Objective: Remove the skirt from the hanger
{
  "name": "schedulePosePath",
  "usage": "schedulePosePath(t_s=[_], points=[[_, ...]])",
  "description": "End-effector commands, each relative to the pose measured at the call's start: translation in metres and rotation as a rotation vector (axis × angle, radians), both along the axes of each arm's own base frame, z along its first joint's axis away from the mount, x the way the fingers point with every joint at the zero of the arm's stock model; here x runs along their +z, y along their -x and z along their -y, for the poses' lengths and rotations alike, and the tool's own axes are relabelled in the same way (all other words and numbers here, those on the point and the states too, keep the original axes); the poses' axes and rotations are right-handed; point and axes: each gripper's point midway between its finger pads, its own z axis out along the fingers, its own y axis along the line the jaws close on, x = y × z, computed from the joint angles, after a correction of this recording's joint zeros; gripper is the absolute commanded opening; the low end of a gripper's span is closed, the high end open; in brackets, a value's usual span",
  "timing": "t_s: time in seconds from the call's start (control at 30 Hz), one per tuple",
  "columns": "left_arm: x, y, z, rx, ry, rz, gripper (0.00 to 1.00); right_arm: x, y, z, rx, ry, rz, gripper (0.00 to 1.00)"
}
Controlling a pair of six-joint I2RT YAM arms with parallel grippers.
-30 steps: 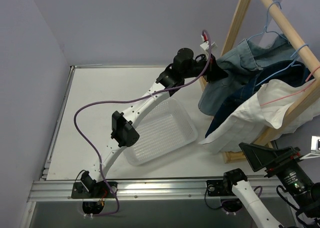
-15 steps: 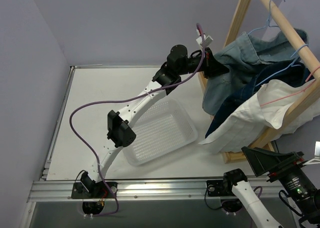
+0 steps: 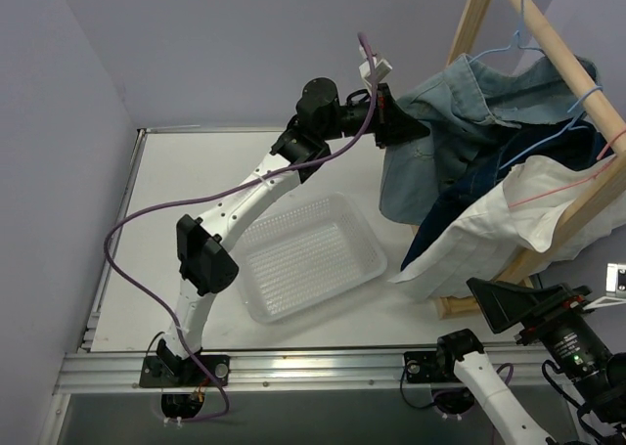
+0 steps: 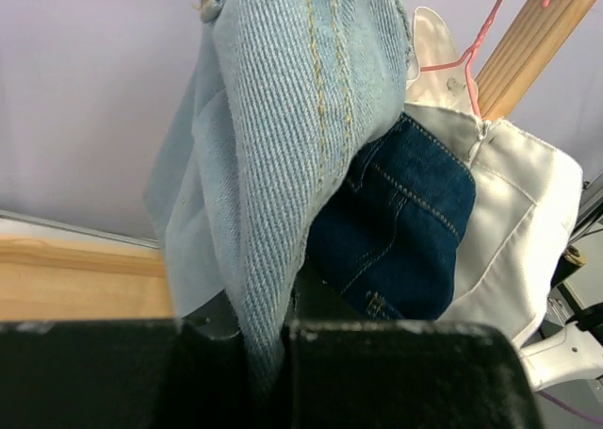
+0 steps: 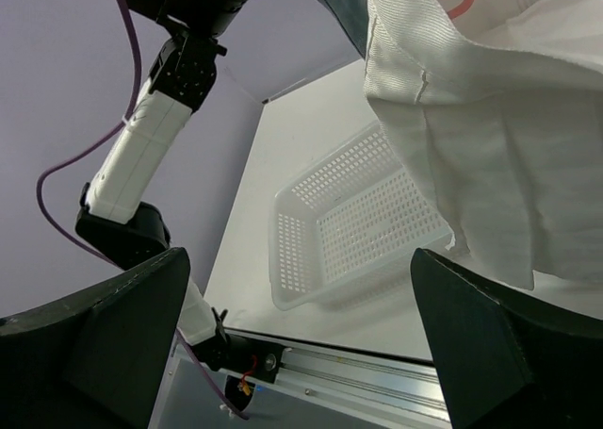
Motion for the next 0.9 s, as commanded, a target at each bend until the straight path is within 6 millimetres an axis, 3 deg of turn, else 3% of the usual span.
schedulePosePath(t_s=[0.0, 0.2, 0.23, 0.3, 0.47, 0.53, 0.6, 0.63, 0.67, 0.73, 0.87], points=[[0.091, 0.026, -0.058, 0.027, 0.207, 0.239, 0.02, 0.009, -0.018, -0.009, 0.029, 0.042, 0.010, 1.00], [0.080, 0.023, -0.090, 0.050, 0.161, 0.236, 0.02, 0.004, -0.032, -0.012, 0.032, 0.079, -0.031, 1.00], [0.062, 0.017, -0.091, 0.061, 0.133, 0.205, 0.02, 0.001, -0.036, -0.014, 0.040, 0.087, -0.050, 1.00], [0.061, 0.017, -0.105, 0.069, 0.118, 0.208, 0.02, -0.002, -0.041, -0.018, 0.062, 0.100, -0.055, 1.00], [0.020, 0.015, -0.132, 0.139, -0.021, 0.100, 0.02, 0.009, -0.048, -0.032, 0.144, 0.132, -0.004, 1.00], [0.005, 0.014, -0.148, 0.181, -0.054, 0.060, 0.02, 0.009, -0.061, -0.034, 0.140, 0.160, -0.018, 1.00], [-0.005, 0.026, -0.169, 0.207, -0.069, 0.019, 0.02, 0.011, -0.069, -0.039, 0.164, 0.179, -0.014, 1.00], [0.007, 0.041, -0.182, 0.217, -0.052, 0.031, 0.02, 0.010, -0.080, -0.041, 0.157, 0.180, -0.033, 1.00], [-0.005, 0.046, -0.187, 0.222, -0.071, 0.005, 0.02, 0.011, -0.086, -0.042, 0.156, 0.179, -0.035, 0.99], [0.002, 0.066, -0.202, 0.236, -0.087, 0.008, 0.02, 0.014, -0.103, -0.043, 0.157, 0.184, -0.031, 0.99], [-0.002, 0.094, -0.221, 0.233, -0.153, -0.010, 0.02, 0.031, -0.118, -0.047, 0.192, 0.151, 0.004, 0.98]])
